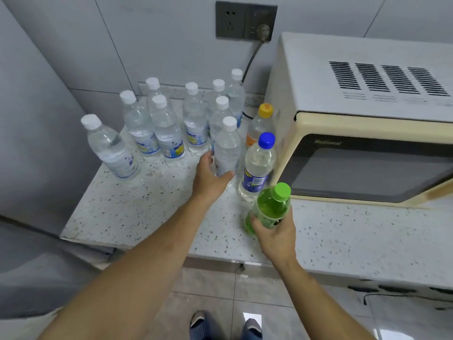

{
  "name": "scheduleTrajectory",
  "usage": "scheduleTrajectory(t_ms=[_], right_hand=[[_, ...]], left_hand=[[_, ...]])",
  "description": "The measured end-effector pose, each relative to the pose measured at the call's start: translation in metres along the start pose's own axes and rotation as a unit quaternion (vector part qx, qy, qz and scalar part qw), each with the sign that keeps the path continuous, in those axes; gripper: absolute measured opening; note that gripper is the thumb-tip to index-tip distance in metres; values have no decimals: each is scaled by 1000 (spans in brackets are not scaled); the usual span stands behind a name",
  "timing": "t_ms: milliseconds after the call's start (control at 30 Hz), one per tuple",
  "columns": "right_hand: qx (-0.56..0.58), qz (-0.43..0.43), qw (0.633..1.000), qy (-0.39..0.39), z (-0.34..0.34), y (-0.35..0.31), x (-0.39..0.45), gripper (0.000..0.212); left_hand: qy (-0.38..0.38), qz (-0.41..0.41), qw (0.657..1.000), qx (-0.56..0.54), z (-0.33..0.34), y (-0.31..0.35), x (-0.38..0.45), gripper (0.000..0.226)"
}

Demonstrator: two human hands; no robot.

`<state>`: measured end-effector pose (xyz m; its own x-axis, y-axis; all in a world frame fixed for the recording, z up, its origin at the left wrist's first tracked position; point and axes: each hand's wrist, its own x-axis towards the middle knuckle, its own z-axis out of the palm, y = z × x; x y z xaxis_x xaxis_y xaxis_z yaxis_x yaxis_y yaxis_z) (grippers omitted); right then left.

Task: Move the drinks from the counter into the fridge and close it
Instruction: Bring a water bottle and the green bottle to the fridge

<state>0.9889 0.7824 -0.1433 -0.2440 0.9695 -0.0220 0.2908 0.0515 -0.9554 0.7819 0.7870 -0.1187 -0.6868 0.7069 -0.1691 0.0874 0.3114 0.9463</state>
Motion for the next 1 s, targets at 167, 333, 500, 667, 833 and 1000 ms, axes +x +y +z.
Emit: scheduleTrajectory(t_ms=[167, 333, 500, 667, 833, 1000], right_hand=[[-10, -10, 999, -41, -5, -1, 0, 68], [-15, -16, 999, -36, -5, -4, -3, 73], [-8, -14, 999, -34, -4, -5, -4, 66], [1, -9, 1000, -10, 1, -3, -6, 62], [33, -7, 999, 18, 5, -1, -8, 50], [70, 5, 997, 13, 5, -8, -21, 43]], left_hand=[[26, 3, 1000, -9, 16, 3, 13, 74], [30, 20, 999, -7, 15, -4, 2, 62], [26, 8, 999, -19, -2, -20, -32, 72], [27, -19, 996, -88, -30, -46, -77, 61], [-36, -41, 983, -178, -54, -64, -104, 51], [-101, -63, 957, -264, -65, -72, -130, 64]])
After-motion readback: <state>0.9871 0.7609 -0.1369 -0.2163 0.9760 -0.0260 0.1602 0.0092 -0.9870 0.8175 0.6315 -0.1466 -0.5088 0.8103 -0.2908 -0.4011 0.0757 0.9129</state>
